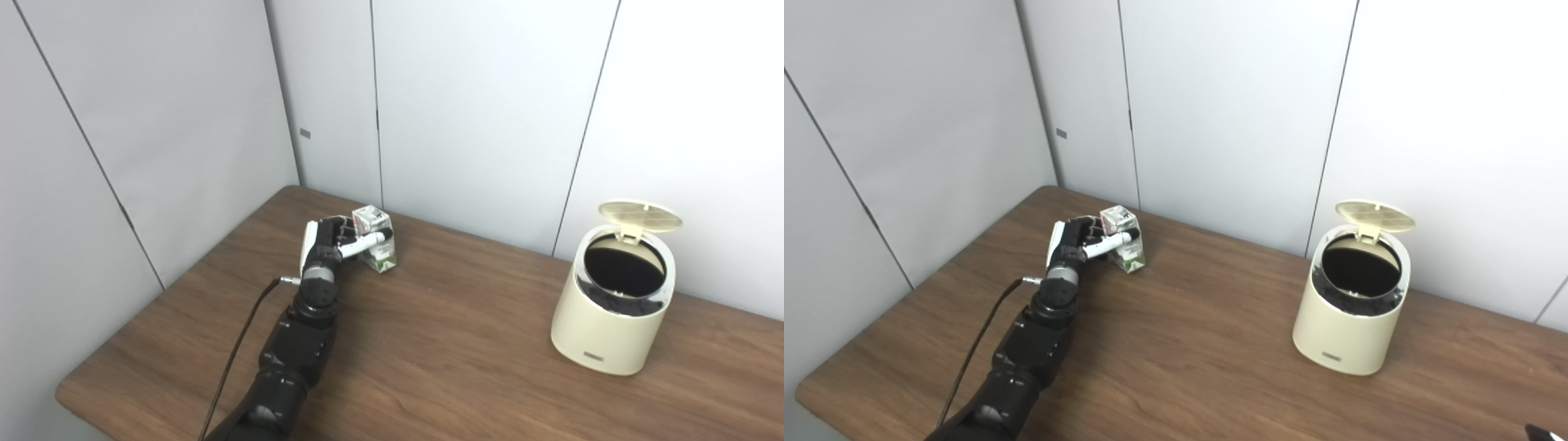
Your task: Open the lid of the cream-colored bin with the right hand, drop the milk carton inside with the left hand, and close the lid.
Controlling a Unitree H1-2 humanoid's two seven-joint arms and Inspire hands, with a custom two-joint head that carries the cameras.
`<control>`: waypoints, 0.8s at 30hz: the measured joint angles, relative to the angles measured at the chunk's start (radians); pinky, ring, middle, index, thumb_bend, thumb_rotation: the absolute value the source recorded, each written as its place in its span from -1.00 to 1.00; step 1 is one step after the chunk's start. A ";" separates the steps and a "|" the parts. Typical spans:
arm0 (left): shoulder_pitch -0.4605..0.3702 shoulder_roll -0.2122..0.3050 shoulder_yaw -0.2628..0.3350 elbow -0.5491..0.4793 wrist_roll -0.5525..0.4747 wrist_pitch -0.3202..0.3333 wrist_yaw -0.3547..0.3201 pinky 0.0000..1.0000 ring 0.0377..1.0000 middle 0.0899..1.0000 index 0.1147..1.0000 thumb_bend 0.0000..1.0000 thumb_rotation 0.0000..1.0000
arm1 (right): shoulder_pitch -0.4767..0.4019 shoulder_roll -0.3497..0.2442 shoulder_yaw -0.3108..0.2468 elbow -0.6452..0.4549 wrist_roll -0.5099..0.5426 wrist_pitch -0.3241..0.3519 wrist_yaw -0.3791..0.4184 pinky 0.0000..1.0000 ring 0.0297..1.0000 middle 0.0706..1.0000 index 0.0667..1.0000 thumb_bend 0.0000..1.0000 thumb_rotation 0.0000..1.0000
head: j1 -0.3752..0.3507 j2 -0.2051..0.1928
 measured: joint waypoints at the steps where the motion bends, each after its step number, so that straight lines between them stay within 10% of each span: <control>1: 0.000 -0.002 0.002 0.000 -0.001 0.000 0.007 -0.21 -0.14 -0.09 -0.21 0.01 -1.00 | 0.000 0.000 0.001 0.000 0.000 0.001 0.000 -0.07 0.48 0.60 0.57 -0.01 0.65 | 0.000 0.000; 15: 0.050 -0.011 -0.002 -0.057 -0.008 -0.071 0.017 -0.25 -0.13 -0.11 -0.22 0.01 -1.00 | -0.012 0.012 0.028 -0.005 -0.051 0.020 -0.019 -0.05 0.48 0.62 0.61 -0.16 0.69 | -0.069 -0.018; 24: 0.198 -0.077 -0.008 -0.362 0.037 -0.054 0.035 -0.23 -0.08 -0.10 -0.22 0.01 -1.00 | -0.025 0.063 0.075 -0.036 -0.095 0.085 -0.036 0.45 0.68 0.74 0.73 -0.65 -0.16 | -0.276 0.011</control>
